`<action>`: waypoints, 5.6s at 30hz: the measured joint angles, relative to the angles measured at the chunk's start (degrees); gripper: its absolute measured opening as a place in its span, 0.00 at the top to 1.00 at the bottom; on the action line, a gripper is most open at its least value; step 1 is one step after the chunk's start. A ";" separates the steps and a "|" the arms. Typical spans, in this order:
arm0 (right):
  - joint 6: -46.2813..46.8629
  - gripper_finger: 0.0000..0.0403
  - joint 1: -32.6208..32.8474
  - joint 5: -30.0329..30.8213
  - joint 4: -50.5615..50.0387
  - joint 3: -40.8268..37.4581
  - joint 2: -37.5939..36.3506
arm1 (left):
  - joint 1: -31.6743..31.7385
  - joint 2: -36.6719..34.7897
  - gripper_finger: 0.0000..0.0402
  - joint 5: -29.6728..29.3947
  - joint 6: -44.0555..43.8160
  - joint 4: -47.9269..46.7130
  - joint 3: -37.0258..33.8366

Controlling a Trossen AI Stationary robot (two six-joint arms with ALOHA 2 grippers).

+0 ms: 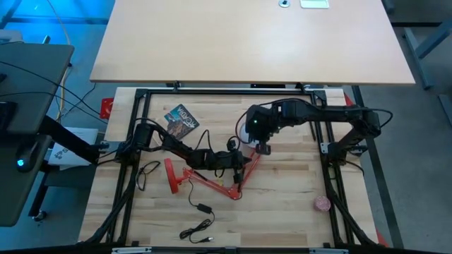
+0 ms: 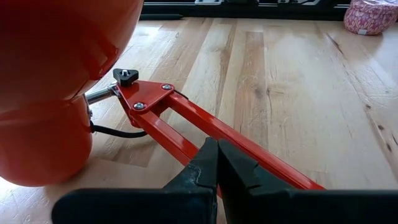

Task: Screw lightbulb
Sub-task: Insert the lightbulb into the red lamp

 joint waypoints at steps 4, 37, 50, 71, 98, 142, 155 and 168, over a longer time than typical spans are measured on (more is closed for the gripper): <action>6.43 1.00 -0.78 -1.86 0.02 0.00 0.00 | -0.02 0.00 1.00 -0.02 -0.02 0.00 0.00; 46.95 1.00 -3.10 -5.29 2.66 4.06 0.06 | -0.04 0.00 1.00 0.10 -0.52 0.11 -0.02; 4.92 1.00 3.34 -1.39 -20.43 12.20 -0.48 | -0.05 0.00 1.00 -0.32 -0.50 0.11 -0.02; -34.34 1.00 22.32 19.62 -14.03 1.59 -1.49 | -0.06 0.00 1.00 -1.21 0.11 0.17 0.00; -41.41 1.00 15.30 21.42 1.05 -6.05 -1.47 | -0.50 0.07 1.00 -4.94 1.03 -0.07 0.00; -48.15 1.00 4.04 10.61 7.80 -5.90 -1.64 | -0.70 -0.13 1.00 -1.90 1.07 -1.46 0.02; -50.79 1.00 0.25 3.11 8.13 -5.81 -1.58 | -0.74 -0.13 1.00 -1.88 1.03 -1.44 0.02; -50.44 1.00 -3.06 0.33 5.28 -1.55 -1.27 | -0.74 -0.13 1.00 -1.73 0.95 -1.42 0.00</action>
